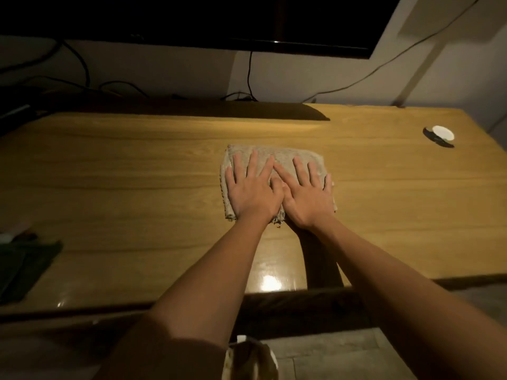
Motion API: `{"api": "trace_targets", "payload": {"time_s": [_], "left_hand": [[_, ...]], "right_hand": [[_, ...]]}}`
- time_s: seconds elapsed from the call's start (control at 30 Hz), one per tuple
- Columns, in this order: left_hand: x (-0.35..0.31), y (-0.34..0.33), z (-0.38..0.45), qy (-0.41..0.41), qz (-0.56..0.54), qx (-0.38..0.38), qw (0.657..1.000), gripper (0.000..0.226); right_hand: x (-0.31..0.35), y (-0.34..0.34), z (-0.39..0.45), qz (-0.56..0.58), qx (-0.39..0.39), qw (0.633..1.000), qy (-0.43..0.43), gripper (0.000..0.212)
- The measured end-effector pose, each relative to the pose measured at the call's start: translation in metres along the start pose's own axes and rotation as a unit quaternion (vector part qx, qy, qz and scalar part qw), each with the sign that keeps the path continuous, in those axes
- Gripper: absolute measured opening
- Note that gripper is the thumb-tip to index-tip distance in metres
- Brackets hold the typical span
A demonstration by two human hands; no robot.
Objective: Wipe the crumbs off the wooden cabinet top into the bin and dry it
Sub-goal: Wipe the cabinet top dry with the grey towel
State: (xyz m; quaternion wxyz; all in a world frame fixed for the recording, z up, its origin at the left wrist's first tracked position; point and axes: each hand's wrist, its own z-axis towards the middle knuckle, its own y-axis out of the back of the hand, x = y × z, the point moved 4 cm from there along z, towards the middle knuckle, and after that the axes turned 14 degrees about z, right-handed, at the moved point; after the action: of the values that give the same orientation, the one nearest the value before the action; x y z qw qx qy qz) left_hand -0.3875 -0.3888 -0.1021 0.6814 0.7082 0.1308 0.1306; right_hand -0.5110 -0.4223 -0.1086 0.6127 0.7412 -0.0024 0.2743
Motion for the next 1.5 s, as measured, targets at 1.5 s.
{"api": "trace_targets", "payload": {"time_s": [1.5], "left_hand": [[-0.088, -0.002, 0.071, 0.083, 0.017, -0.009, 0.996, 0.056]], "right_hand": [[-0.076, 0.036, 0.078, 0.024, -0.016, 0.999, 0.015, 0.054]]}}
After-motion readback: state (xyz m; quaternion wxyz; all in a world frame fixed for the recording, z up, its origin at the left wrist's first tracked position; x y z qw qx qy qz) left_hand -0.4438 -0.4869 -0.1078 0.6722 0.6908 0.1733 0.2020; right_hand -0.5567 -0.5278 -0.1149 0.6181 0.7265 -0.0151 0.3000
